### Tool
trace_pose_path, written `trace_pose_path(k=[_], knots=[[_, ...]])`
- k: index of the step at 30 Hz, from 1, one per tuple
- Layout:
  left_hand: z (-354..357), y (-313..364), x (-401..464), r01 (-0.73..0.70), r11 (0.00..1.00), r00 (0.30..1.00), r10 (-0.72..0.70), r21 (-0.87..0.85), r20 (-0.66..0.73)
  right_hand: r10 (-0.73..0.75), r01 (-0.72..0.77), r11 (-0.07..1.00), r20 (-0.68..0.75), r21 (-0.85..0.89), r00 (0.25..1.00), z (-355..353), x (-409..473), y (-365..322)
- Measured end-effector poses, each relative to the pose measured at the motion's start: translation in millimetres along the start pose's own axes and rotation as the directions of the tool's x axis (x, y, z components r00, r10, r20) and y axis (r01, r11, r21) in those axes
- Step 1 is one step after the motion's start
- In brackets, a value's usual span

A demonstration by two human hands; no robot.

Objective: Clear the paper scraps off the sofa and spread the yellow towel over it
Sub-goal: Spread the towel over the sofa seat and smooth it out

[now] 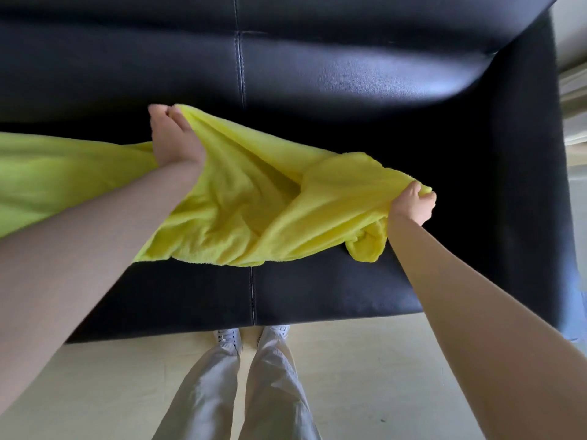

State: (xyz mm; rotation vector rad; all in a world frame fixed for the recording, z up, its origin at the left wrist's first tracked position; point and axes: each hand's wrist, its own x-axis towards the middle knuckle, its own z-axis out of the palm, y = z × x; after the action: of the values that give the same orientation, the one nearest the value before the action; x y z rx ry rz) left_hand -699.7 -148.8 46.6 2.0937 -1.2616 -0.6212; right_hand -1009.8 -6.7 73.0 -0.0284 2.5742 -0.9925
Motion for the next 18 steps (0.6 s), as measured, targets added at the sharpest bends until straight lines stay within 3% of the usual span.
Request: trace_pose_path(k=[4,5,7,8,10,12,14,16,18], knots=[[-7.1,2.7,15.8,0.099,0.941,0.995,-0.099,0.324,-0.018,-0.024,0.024,0.998,0.009,-0.051,1.000,-5.3,8.3,-3.9],[-9.5,1.0,9.3,0.054,0.918,0.998,-0.063,0.392,0.010,-0.012,0.013,0.998,0.021,-0.067,1.000,-6.8,10.1,-1.8],[-12.3,-8.1,-12.1,-0.175,0.887,0.984,0.145,0.427,0.102,0.022,-0.018,0.994,0.038,-0.106,0.999,-11.4,9.8,6.3],[-11.3,-14.7,-26.5,-0.336,0.854,0.940,0.278,0.398,0.197,0.037,-0.031,0.991,0.044,-0.127,0.998,-13.8,9.7,13.2],[-6.6,-27.1,-61.7,-0.589,0.776,0.767,0.451,0.225,0.456,0.054,-0.044,0.985,0.055,-0.167,0.997,-19.0,7.3,28.1],[-2.6,-37.0,-102.1,-0.698,0.713,0.563,0.482,0.073,0.671,0.059,-0.045,0.978,0.060,-0.206,0.996,-22.4,5.5,43.8],[6.7,-46.4,-140.6,-0.791,0.611,0.403,0.492,0.024,0.771,0.056,-0.046,0.973,0.037,-0.227,0.998,-25.9,6.0,57.3],[15.8,-53.2,-171.2,-0.817,0.571,0.378,0.426,0.080,0.822,0.070,-0.069,0.973,-0.003,-0.220,0.998,-32.0,6.3,64.3],[21.2,-58.1,-190.6,-0.785,0.591,0.446,0.333,0.185,0.830,0.100,-0.108,0.975,-0.050,-0.194,0.994,-42.1,5.0,65.7]])
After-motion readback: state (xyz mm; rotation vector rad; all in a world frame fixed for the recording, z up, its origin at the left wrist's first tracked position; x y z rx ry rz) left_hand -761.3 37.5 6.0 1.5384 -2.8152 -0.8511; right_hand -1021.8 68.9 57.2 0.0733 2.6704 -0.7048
